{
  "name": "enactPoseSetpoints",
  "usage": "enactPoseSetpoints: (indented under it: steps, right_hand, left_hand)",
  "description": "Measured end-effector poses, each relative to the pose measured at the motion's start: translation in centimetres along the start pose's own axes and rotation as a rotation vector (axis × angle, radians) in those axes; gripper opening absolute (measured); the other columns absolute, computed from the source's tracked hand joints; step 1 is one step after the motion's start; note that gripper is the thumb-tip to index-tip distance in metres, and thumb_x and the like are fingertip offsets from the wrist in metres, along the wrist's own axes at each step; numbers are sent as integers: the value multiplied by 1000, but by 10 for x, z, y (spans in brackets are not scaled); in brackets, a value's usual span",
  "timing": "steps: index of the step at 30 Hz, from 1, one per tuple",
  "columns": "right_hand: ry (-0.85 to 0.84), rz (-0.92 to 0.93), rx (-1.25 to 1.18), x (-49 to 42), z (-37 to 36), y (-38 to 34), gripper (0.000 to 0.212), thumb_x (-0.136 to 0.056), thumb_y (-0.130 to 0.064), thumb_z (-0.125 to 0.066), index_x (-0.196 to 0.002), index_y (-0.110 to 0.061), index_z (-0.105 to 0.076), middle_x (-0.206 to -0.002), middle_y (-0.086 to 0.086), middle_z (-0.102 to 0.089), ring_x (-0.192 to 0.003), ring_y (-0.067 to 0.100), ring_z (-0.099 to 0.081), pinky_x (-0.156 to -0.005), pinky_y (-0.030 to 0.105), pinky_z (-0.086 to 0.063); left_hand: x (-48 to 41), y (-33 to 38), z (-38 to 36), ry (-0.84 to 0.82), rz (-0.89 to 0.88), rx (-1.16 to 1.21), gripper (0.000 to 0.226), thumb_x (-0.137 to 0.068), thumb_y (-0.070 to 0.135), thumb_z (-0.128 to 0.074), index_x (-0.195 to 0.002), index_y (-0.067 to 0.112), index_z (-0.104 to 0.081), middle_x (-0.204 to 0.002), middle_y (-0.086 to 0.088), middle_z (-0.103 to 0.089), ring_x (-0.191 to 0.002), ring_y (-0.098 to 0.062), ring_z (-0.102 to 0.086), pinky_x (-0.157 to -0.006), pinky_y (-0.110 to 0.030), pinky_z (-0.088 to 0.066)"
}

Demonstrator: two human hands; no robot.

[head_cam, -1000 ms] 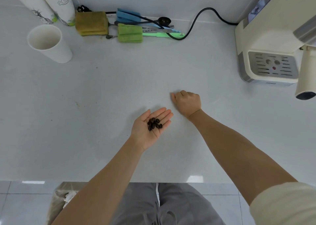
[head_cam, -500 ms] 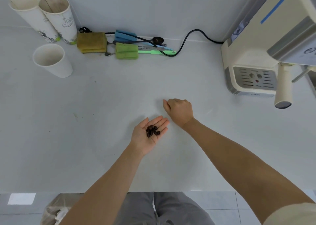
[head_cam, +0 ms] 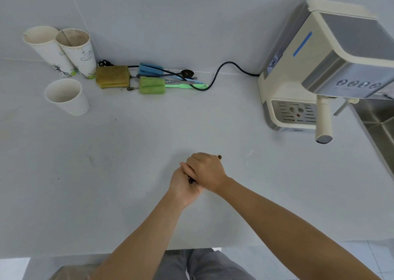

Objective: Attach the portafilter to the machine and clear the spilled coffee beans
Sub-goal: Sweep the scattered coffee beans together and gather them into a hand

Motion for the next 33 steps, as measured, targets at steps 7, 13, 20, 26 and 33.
enactPoseSetpoints:
  steps: [7, 13, 20, 26, 33]
  right_hand:
    - [4, -44, 28, 8, 13, -7, 45, -79, -20, -49, -35, -11, -48, -33, 0, -45, -30, 15, -41, -37, 16, -22]
    - [45, -76, -35, 12, 26, -6, 41, -78, -15, -49, -38, -8, -50, -35, 2, -48, -33, 17, -43, -37, 18, -28]
    - [-351, -509, -155, 16, 23, 61, 25, -90, -14, -47, -107, -2, -60, -103, 14, -65, -87, 30, -63, -73, 34, -49]
    - [-758, -749, -137, 42, -5, 107, 42, -87, -7, -52, -128, -9, -44, -125, 15, -49, -113, 28, -50, -87, 36, -45]
    - [-852, -647, -96, 28, -26, 94, 38, -86, -7, -53, -124, -4, -47, -122, 17, -50, -109, 31, -52, -85, 35, -45]
  left_hand:
    - [5, -6, -3, -43, -29, -10, 57, -98, 12, -20, -61, 6, -64, -47, -4, -65, -44, -12, -65, -43, -18, -53]
    - [6, -10, -6, -74, -23, -26, 50, -95, 9, -24, -67, 3, -65, -51, -5, -67, -48, -12, -67, -47, -19, -54]
    - [8, -11, 2, -72, 2, -24, 43, -99, 20, -28, -96, -9, -59, -107, -24, -63, -110, -31, -54, -97, -42, -41]
    - [11, -5, 15, -44, 2, -40, 43, -99, 21, -27, -96, -8, -59, -104, -23, -61, -107, -31, -54, -97, -41, -40]
    - [13, 3, 24, -32, -12, -42, 44, -99, 22, -26, -96, -7, -60, -107, -23, -61, -100, -30, -57, -97, -41, -40]
Point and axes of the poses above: each hand's wrist, its own x-axis away from the middle knuckle, its own z-axis out of the back of the hand, y = z × x, the point moved 7 cm from there along -x, towards the middle knuckle
